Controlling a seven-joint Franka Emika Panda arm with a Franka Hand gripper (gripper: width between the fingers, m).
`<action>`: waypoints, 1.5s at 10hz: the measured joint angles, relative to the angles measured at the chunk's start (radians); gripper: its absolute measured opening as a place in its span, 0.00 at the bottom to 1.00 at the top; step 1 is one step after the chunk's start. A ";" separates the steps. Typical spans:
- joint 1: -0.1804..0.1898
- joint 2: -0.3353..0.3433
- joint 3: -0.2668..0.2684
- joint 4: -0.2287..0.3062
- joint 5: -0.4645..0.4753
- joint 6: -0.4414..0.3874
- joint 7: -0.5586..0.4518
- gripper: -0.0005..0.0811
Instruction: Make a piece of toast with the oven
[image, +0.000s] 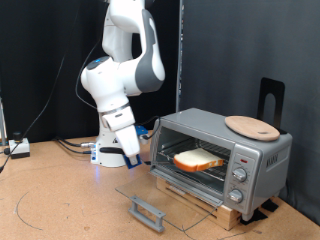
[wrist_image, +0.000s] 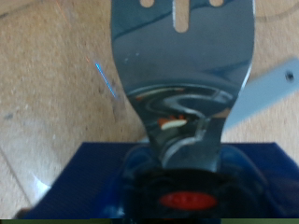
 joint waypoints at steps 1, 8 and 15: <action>-0.029 0.019 -0.012 0.019 -0.028 -0.016 0.020 0.49; -0.095 0.081 -0.039 0.097 -0.063 -0.110 0.118 0.49; -0.099 -0.034 -0.109 0.097 -0.065 -0.283 0.050 0.49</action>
